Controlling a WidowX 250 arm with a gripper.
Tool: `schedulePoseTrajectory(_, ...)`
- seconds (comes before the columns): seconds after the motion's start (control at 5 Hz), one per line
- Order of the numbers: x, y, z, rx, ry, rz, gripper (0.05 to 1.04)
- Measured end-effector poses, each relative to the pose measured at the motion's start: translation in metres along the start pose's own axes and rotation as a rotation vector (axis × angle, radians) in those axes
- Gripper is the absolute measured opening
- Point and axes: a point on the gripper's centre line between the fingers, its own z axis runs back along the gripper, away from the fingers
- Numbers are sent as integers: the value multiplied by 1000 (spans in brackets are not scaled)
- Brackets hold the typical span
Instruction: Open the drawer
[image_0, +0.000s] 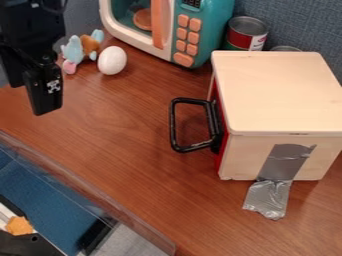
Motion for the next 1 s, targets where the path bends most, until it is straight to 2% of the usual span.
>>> schedulePoseTrajectory(0.2, 0, -1, -4, -10, 10, 11, 1000)
schedulePoseTrajectory(0.4, 22, -13, -15, -27, 8, 101, 1000)
schedulePoseTrajectory(0.8, 67, -26, -28, -44, -59, 382, 1000)
schedulePoseTrajectory(1.0, 87, -32, -32, -35, -104, 476, 1000)
